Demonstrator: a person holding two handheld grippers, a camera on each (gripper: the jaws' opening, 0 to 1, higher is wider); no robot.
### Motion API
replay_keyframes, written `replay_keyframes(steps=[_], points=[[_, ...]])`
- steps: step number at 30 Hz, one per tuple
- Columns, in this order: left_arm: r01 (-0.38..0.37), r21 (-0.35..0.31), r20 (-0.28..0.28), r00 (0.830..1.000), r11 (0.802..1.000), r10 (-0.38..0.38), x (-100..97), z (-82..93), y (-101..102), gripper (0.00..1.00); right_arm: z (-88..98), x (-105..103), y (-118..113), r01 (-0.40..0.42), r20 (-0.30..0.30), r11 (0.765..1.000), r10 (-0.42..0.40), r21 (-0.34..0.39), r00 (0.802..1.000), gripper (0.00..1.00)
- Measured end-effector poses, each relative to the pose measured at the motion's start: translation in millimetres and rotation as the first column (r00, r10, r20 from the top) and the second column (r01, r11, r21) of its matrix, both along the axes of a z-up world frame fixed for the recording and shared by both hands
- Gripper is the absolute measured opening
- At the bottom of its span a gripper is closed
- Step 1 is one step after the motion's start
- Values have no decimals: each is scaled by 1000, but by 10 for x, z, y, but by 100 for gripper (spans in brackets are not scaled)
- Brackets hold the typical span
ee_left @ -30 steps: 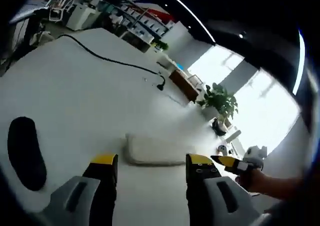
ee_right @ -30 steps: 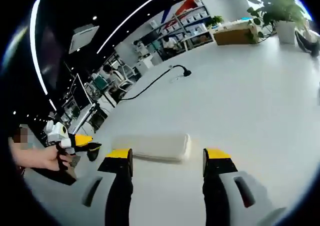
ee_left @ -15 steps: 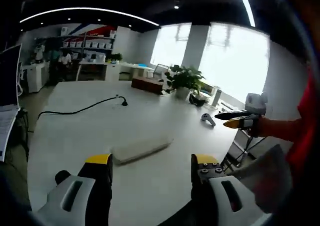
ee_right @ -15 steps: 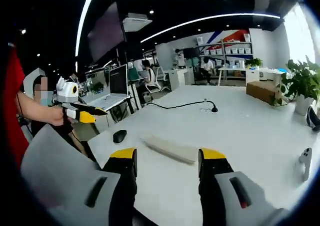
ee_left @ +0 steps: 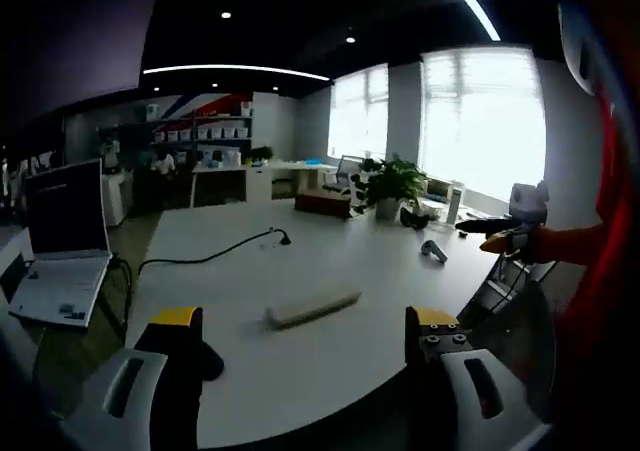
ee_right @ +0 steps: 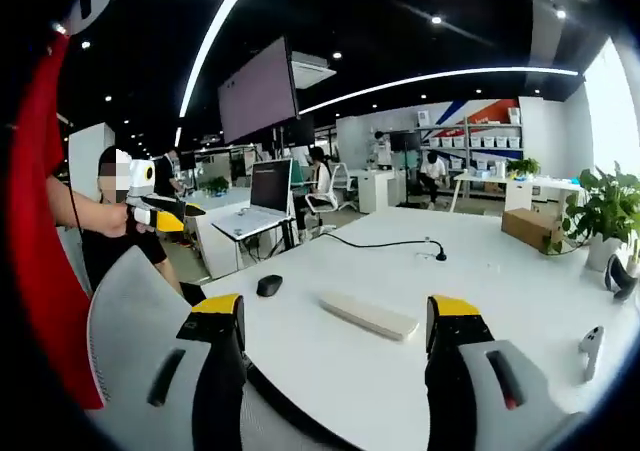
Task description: Arrange the utensils inside the cutlery case until each visible utensil rests in its matching compartment.
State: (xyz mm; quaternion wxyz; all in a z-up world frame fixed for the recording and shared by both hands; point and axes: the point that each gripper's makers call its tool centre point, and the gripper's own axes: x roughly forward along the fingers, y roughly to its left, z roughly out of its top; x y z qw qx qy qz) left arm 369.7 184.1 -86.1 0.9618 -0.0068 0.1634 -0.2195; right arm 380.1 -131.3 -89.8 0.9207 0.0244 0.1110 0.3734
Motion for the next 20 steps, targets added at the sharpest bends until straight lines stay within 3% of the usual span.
replay_keyframes(steps=[2, 4, 6, 7, 9, 11, 13, 14, 17, 20], points=[[4, 5, -13, 1000, 1000, -4, -57, -24, 36, 92, 72, -80, 30, -6, 23, 1000, 6, -6, 1000, 84], [21, 44, 13, 1000, 999, -21, -67, -17, 60, 89, 136, -137, 49, 5, 37, 1000, -5, 2, 999, 87], [36, 48, -15, 999, 998, -35, -44, -76, 62, 89, 124, -187, 93, -1, 48, 1000, 1, 2, 999, 89], [46, 44, -24, 999, 998, -45, -30, -94, 59, 89, 75, -208, 102, 10, 30, 999, -9, -32, 999, 91], [45, 29, -32, 999, 999, -44, 9, -113, 84, 86, 82, -234, 150, 30, 22, 999, -29, -33, 999, 88], [58, 20, -33, 998, 998, -57, 16, -122, 63, 82, 115, -237, 160, 57, 51, 998, -55, -38, 997, 84], [40, 83, -14, 999, 996, -39, 54, -156, 109, 77, 87, -218, 153, 87, 29, 996, -87, -26, 996, 83], [33, 83, 16, 999, 996, -35, 82, -153, 97, 77, 45, -205, 136, 112, 7, 993, -112, -24, 994, 81], [80, -2, -14, 997, 997, -80, 84, -183, -48, 83, 42, -196, 116, 152, -4, 988, -152, 5, 988, 73], [100, 64, 0, 995, 993, -100, 86, -215, -36, 83, 47, -183, 78, 187, -2, 982, -187, 11, 982, 74]])
